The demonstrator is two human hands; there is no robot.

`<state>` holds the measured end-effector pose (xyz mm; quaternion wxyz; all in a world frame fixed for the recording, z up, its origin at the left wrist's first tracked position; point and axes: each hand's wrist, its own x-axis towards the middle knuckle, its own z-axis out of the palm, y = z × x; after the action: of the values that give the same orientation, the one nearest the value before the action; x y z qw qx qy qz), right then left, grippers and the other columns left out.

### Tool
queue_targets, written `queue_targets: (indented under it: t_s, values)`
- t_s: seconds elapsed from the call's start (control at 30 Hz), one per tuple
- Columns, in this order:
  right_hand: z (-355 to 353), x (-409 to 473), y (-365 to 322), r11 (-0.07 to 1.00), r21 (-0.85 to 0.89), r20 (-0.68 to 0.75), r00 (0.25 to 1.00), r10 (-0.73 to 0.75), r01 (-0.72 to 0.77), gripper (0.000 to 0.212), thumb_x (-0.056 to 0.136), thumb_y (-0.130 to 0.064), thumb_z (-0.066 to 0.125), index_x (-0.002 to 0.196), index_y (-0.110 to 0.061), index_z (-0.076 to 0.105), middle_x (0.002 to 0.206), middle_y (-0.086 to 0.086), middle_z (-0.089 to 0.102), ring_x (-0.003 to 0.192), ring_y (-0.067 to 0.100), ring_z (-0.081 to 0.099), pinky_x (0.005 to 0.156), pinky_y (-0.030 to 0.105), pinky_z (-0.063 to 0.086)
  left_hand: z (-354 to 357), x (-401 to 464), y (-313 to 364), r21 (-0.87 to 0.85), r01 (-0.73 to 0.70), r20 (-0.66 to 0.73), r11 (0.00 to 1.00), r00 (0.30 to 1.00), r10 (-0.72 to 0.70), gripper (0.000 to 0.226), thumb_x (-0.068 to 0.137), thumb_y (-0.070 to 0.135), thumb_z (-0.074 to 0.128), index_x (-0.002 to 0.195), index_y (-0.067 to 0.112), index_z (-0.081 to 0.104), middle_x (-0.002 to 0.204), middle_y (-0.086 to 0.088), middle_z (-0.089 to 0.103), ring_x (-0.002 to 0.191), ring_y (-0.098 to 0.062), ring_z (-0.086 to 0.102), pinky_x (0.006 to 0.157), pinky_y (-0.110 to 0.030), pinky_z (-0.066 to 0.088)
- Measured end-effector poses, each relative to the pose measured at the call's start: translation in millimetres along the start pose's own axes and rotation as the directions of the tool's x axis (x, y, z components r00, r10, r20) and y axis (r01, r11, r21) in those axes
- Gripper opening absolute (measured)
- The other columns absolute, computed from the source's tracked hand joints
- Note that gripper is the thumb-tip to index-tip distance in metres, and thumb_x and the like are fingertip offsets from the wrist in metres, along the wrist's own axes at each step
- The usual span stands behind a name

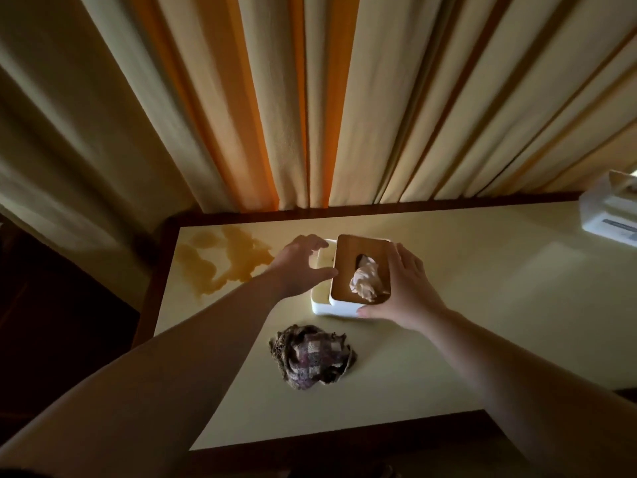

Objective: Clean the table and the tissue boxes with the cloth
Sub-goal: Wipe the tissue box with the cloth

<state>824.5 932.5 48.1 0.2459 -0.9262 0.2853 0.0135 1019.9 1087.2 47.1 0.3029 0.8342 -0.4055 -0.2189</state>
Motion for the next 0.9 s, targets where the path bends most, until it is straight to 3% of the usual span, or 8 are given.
queue_targets:
  t_s: [0.13, 0.23, 0.33, 0.5, 0.67, 0.8, 0.9]
  values:
    - [2.8, -1.8, 4.0, 0.993, 0.03, 0.004, 0.994, 0.11, -0.111, 0.155, 0.051, -0.076, 0.088, 0.163, -0.02, -0.001, 0.166, 0.002, 0.023, 0.153, 0.027, 0.023, 0.122, 0.05, 0.034, 5.1, 36.5, 10.0, 0.085, -0.074, 0.08, 0.994, 0.995, 0.067, 0.071, 0.094, 0.043, 0.071, 0.155, 0.027, 0.039, 0.16, 0.0, 0.039, 0.144, -0.023, 0.04, 0.115, -0.041, 0.037]
    - [3.6, -1.1, 4.4, 0.992, 0.0, 0.012, 0.991, 0.13, -0.13, 0.154, 0.054, -0.074, 0.088, 0.164, -0.019, -0.004, 0.165, 0.004, 0.027, 0.15, 0.027, 0.028, 0.119, 0.048, 0.037, 10.3, 58.5, 11.8, 0.13, -0.123, 0.217, 0.984, 0.972, 0.093, 0.083, 0.096, 0.047, 0.069, 0.162, 0.024, 0.025, 0.168, -0.001, 0.027, 0.152, -0.023, 0.028, 0.123, -0.042, 0.029]
    - [-1.7, 0.2, 4.9, 0.992, 0.001, 0.037, 0.991, 0.129, -0.129, 0.152, 0.059, -0.068, 0.091, 0.165, -0.02, -0.008, 0.167, 0.003, 0.025, 0.151, 0.026, 0.027, 0.12, 0.045, 0.035, 16.1, 73.0, 7.6, 0.179, -0.156, 0.308, 0.971, 0.947, 0.095, 0.086, 0.097, 0.051, 0.066, 0.164, 0.02, 0.022, 0.168, -0.004, 0.028, 0.151, -0.024, 0.03, 0.121, -0.039, 0.027]
    - [-17.4, 9.8, 12.7, 0.984, -0.026, 0.022, 0.984, 0.179, -0.178, 0.146, 0.064, -0.062, 0.091, 0.166, -0.02, -0.004, 0.171, 0.006, 0.019, 0.155, 0.028, 0.022, 0.121, 0.046, 0.031, 16.7, 75.3, -4.4, 0.149, -0.139, 0.184, 0.979, 0.977, 0.111, 0.08, 0.093, 0.051, 0.07, 0.157, 0.017, 0.036, 0.155, -0.005, 0.042, 0.14, -0.024, 0.043, 0.115, -0.036, 0.034]
    - [-26.0, 19.5, 20.4, 0.968, -0.013, -0.062, 0.966, 0.249, -0.251, 0.119, 0.082, -0.055, 0.082, 0.167, -0.019, 0.007, 0.168, 0.006, 0.026, 0.151, 0.026, 0.029, 0.115, 0.041, 0.039, 13.9, 63.5, -22.5, 0.062, -0.041, 0.06, 0.997, 0.998, 0.037, 0.073, 0.088, 0.056, 0.074, 0.144, 0.02, 0.045, 0.139, 0.0, 0.05, 0.125, -0.02, 0.051, 0.098, -0.032, 0.041]
    - [-14.3, 15.3, 21.2, 0.963, 0.045, -0.03, 0.963, 0.267, -0.265, 0.103, 0.092, -0.055, 0.071, 0.167, -0.02, 0.009, 0.167, 0.003, 0.028, 0.151, 0.025, 0.032, 0.116, 0.041, 0.038, 10.2, 53.5, -27.9, -0.031, -0.012, 0.113, 0.999, 0.993, 0.016, 0.1, 0.075, 0.061, 0.083, 0.153, 0.022, 0.034, 0.152, 0.0, 0.046, 0.136, -0.022, 0.046, 0.103, -0.034, 0.042]
    - [3.6, 3.9, 18.4, 0.934, 0.159, -0.018, 0.945, 0.326, -0.32, 0.113, 0.086, -0.062, 0.072, 0.167, -0.021, 0.006, 0.168, 0.0, 0.03, 0.152, 0.023, 0.032, 0.117, 0.041, 0.037, 5.6, 51.2, -27.6, -0.067, 0.009, 0.214, 0.998, 0.977, 0.005, 0.124, 0.067, 0.061, 0.089, 0.162, 0.03, 0.017, 0.165, 0.002, 0.031, 0.148, -0.025, 0.034, 0.116, -0.045, 0.038]
